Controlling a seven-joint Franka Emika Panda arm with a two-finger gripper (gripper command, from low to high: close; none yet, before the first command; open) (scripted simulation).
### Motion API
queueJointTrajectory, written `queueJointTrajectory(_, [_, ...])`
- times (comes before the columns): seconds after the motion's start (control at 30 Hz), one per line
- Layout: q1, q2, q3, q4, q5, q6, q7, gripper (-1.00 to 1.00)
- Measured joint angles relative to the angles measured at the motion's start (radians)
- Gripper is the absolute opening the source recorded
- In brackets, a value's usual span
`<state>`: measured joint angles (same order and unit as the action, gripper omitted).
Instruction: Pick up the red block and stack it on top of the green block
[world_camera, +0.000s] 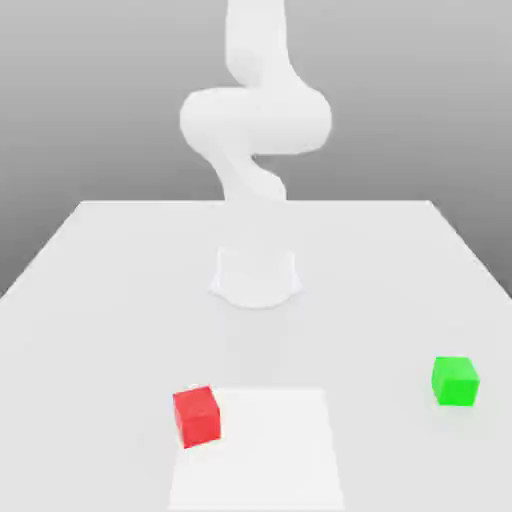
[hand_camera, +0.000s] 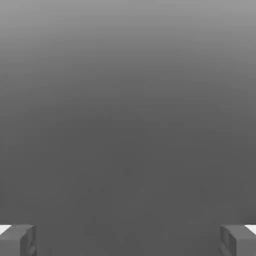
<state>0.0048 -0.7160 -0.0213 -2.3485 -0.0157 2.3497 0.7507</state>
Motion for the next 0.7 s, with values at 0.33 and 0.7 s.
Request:
queueJointTrajectory(0.33, [0.015,0.374,-0.112,-0.209,-0.038,0.219,-0.24,0.0])
queueJointTrajectory(0.7, [-0.01,0.776,-0.165,-0.4,0.05,0.466,-0.554,0.0])
